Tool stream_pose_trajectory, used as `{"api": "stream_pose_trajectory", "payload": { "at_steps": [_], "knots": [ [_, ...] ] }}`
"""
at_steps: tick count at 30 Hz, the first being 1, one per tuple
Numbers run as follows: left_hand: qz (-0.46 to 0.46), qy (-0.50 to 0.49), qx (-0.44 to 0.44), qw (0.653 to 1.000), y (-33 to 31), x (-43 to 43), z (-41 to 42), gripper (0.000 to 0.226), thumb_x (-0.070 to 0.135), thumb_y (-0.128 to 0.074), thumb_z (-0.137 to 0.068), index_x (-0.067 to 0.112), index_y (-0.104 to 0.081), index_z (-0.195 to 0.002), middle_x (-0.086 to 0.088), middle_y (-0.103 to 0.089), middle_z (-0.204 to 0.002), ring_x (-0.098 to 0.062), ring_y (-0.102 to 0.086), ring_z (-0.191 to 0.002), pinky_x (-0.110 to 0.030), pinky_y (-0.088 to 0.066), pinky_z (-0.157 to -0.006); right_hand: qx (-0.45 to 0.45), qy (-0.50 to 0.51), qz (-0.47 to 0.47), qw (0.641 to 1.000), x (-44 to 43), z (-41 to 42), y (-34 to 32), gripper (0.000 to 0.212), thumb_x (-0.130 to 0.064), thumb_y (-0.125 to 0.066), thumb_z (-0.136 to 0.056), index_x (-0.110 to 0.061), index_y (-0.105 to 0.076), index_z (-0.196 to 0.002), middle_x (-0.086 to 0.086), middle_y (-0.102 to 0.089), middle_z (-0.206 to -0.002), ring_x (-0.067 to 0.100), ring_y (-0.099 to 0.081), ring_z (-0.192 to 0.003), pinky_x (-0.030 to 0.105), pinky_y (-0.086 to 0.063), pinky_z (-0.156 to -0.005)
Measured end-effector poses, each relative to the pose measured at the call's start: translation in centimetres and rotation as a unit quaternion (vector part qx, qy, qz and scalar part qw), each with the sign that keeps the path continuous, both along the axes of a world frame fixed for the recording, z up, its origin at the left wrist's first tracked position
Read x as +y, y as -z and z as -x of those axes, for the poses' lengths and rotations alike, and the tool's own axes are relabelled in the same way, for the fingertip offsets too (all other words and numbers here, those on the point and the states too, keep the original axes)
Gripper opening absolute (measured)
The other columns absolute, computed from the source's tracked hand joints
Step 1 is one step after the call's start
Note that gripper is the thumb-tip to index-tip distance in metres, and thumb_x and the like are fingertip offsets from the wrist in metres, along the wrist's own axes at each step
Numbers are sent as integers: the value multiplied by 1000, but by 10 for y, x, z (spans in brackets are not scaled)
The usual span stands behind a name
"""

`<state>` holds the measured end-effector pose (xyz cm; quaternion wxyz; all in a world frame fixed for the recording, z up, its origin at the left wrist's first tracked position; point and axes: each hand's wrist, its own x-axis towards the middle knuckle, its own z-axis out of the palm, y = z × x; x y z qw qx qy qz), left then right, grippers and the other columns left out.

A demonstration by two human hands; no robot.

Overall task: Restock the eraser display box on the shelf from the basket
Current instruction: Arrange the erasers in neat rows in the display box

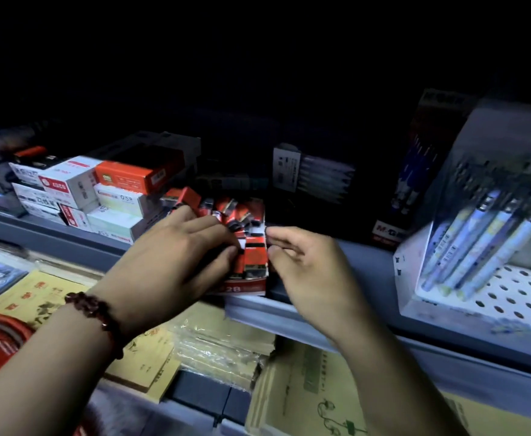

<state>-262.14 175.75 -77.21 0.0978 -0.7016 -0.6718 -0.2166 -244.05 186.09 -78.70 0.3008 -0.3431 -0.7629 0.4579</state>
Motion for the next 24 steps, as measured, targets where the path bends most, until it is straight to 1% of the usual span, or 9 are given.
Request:
{"api": "stream_pose_trajectory", "payload": {
  "at_steps": [3,6,8,9,11,12,15,17,24],
  "knots": [
    [-20,-21,13,999,3,-6,12,36,44,-38,-101,26,-69,-103,15,-62,-93,-15,-44,-86,-35,-46,-77,-46,-55,-24,997,-6,5,4,46,-11,-50,-104,-32,-57,-144,-9,-70,-83,-1,-47,-47,17,-40,-49],
    [-41,-26,17,999,5,-10,14,34,41,-40,-102,25,-70,-104,14,-60,-93,-16,-44,-87,-32,-44,-77,-62,-71,-24,995,-5,4,0,48,-10,-50,-104,-34,-57,-144,-7,-65,-78,2,-41,-45,19,-36,-47],
    [-48,-32,9,998,8,-10,15,33,40,-41,-102,24,-71,-105,14,-60,-94,-16,-46,-89,-33,-45,-79,-61,-47,-46,996,0,5,-6,42,-7,-52,-102,-28,-64,-136,-8,-68,-92,-1,-56,-57,14,-40,-51],
    [-53,-36,1,998,9,-11,15,34,39,-42,-102,23,-71,-105,13,-61,-94,-15,-46,-89,-33,-45,-79,-73,-17,-89,993,4,7,-9,39,-6,-54,-100,-25,-66,-132,-7,-68,-103,1,-65,-76,14,-47,-61],
    [-64,-43,-11,997,11,-11,15,35,39,-42,-101,23,-72,-104,13,-62,-93,-15,-45,-88,-33,-44,-78,-147,31,-187,971,18,14,-14,35,-11,-55,-100,-19,-64,-133,3,-64,-123,20,-65,-111,27,-51,-92],
    [-65,-45,-13,997,12,-11,15,35,40,-42,-101,23,-72,-104,13,-62,-94,-15,-45,-87,-33,-44,-77,-207,36,-218,953,25,20,-17,33,-17,-53,-101,-17,-63,-132,10,-64,-126,29,-61,-117,34,-49,-97],
    [-61,-46,-19,997,12,-12,15,35,41,-42,-100,25,-72,-104,15,-63,-95,-12,-45,-88,-31,-44,-77,-373,8,-200,906,45,41,-26,28,-25,-45,-104,-10,-61,-121,19,-64,-128,39,-60,-117,39,-48,-92],
    [-61,-43,-27,997,12,-12,15,34,42,-43,-100,26,-73,-104,16,-63,-95,-12,-45,-89,-31,-44,-77,-423,-16,-172,890,50,51,-28,33,-23,-40,-106,-5,-60,-126,21,-60,-136,38,-58,-123,36,-46,-95],
    [-68,-36,-64,995,12,-9,12,30,43,-47,-96,28,-72,-97,19,-61,-88,-14,-50,-88,-37,-48,-77,-351,17,-218,911,49,37,-22,40,-10,-50,-101,-18,-61,-138,9,-62,-141,32,-56,-130,33,-45,-102]
  ]
}}
